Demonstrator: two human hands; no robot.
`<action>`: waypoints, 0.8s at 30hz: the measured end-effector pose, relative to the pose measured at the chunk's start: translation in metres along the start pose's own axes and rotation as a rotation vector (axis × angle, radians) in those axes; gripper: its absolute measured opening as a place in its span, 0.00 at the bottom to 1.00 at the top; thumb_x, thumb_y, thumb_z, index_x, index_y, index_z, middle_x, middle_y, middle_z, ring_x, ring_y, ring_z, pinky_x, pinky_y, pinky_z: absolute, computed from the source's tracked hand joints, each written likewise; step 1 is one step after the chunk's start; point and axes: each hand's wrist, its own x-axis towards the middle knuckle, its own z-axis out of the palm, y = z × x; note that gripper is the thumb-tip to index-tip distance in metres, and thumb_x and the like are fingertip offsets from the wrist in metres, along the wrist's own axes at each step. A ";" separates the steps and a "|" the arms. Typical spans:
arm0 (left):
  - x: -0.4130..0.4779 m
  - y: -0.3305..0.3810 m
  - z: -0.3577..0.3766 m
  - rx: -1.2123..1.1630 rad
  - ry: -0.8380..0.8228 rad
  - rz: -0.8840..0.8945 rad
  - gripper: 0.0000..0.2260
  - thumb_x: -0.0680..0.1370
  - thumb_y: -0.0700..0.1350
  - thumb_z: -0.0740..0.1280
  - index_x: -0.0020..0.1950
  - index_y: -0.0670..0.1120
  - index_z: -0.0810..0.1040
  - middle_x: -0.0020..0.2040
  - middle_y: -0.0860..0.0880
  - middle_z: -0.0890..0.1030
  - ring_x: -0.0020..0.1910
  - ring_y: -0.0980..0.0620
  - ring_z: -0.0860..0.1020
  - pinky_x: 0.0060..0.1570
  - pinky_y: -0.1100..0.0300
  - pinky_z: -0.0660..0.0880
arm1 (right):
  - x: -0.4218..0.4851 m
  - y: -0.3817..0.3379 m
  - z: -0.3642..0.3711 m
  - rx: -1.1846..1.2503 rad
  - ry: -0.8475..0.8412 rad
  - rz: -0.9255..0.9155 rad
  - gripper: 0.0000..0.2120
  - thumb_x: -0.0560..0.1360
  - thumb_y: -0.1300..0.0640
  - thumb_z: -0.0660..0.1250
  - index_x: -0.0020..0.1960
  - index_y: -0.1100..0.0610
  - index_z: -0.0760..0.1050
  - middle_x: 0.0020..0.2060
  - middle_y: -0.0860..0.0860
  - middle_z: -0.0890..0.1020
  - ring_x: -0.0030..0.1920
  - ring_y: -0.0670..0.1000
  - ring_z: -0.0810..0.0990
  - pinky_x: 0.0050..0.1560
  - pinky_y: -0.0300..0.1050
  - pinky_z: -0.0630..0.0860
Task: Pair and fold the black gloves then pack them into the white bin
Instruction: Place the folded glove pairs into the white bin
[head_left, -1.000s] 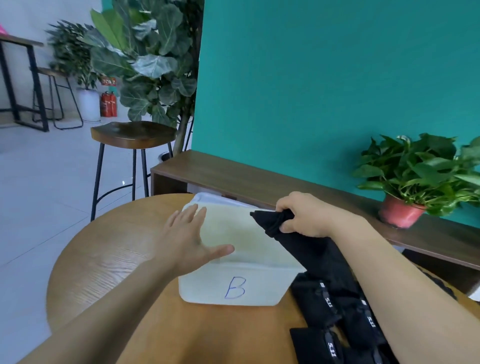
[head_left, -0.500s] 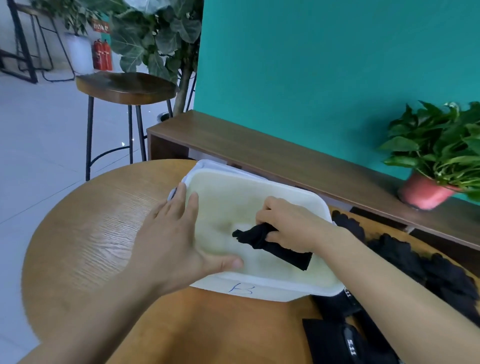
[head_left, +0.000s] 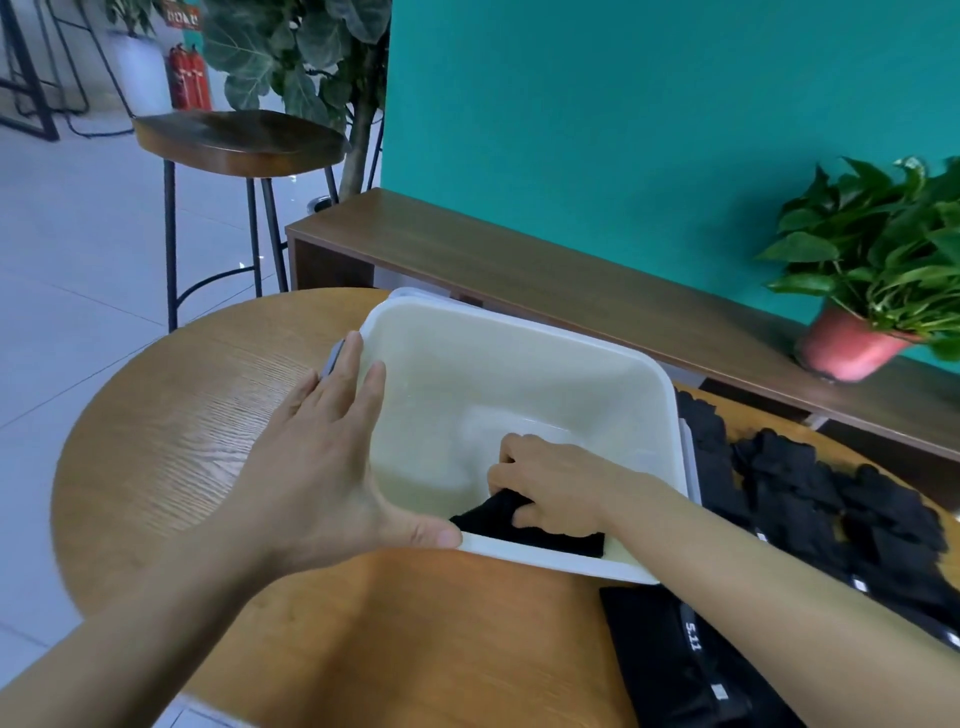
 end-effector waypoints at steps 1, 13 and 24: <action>0.000 0.001 0.000 -0.005 0.002 -0.002 0.71 0.46 0.86 0.48 0.80 0.48 0.34 0.77 0.49 0.27 0.70 0.61 0.31 0.69 0.63 0.31 | 0.001 -0.001 0.002 -0.002 -0.014 -0.008 0.15 0.79 0.56 0.64 0.65 0.54 0.71 0.60 0.53 0.67 0.57 0.53 0.67 0.50 0.49 0.69; -0.002 -0.002 0.004 0.025 0.050 0.030 0.72 0.47 0.88 0.48 0.80 0.47 0.35 0.77 0.48 0.27 0.77 0.54 0.33 0.71 0.63 0.30 | 0.010 -0.003 0.013 0.028 -0.039 -0.017 0.20 0.80 0.55 0.62 0.71 0.53 0.65 0.64 0.55 0.64 0.53 0.52 0.63 0.50 0.46 0.65; -0.005 -0.001 0.004 -0.007 0.078 0.036 0.71 0.48 0.87 0.50 0.80 0.46 0.37 0.78 0.47 0.30 0.77 0.56 0.34 0.71 0.62 0.32 | -0.018 -0.001 0.002 0.044 0.110 0.009 0.21 0.79 0.59 0.62 0.71 0.48 0.68 0.65 0.50 0.64 0.58 0.49 0.63 0.53 0.43 0.64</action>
